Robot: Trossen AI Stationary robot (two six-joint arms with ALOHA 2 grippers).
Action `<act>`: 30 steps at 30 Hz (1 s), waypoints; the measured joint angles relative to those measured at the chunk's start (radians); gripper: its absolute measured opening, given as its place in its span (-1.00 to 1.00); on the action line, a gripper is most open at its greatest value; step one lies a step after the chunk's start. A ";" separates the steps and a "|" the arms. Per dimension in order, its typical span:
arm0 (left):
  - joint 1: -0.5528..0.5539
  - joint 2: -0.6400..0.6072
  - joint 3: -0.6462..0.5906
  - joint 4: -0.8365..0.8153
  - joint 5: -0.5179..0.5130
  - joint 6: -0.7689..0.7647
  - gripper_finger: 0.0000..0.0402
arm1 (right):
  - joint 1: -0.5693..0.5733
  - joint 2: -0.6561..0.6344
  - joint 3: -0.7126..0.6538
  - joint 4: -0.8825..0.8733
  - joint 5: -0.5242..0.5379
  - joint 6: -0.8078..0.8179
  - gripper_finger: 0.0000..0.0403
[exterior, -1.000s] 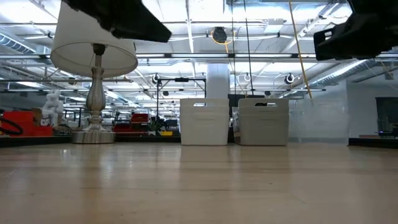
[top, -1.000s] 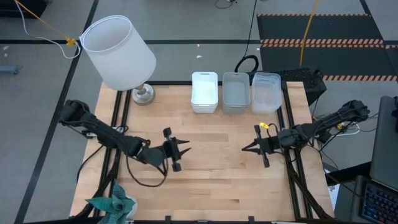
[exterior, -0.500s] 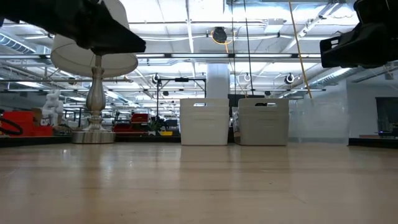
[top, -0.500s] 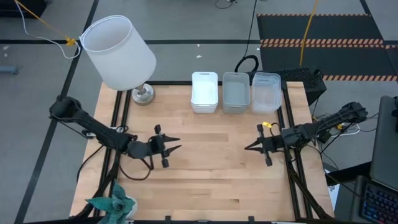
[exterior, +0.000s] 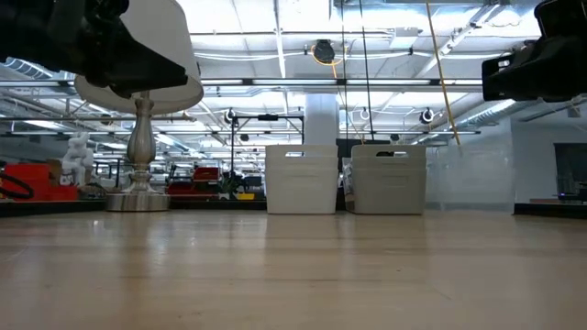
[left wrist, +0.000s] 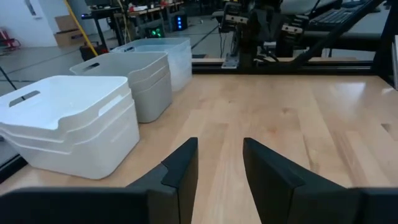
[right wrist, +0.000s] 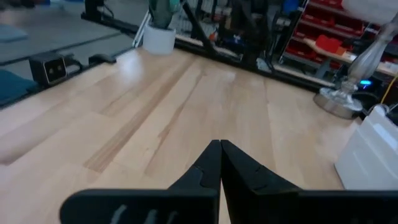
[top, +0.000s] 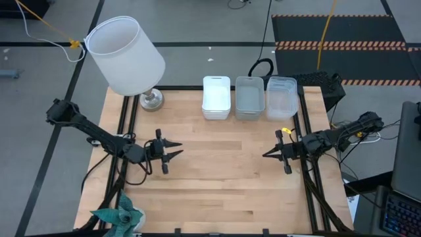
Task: Stack baskets by color
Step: Return to Home Position
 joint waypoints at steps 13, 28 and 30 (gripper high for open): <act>0.000 -0.029 -0.027 0.000 0.022 0.021 -0.97 | -0.021 -0.127 -0.043 0.005 0.001 -0.060 -1.00; 0.001 -0.028 -0.027 0.003 0.023 0.044 -0.98 | -0.111 -0.158 -0.080 0.041 -0.100 -0.071 -1.00; 0.001 -0.028 -0.027 0.004 0.023 0.044 -0.98 | -0.123 -0.165 -0.080 0.042 -0.107 -0.076 -1.00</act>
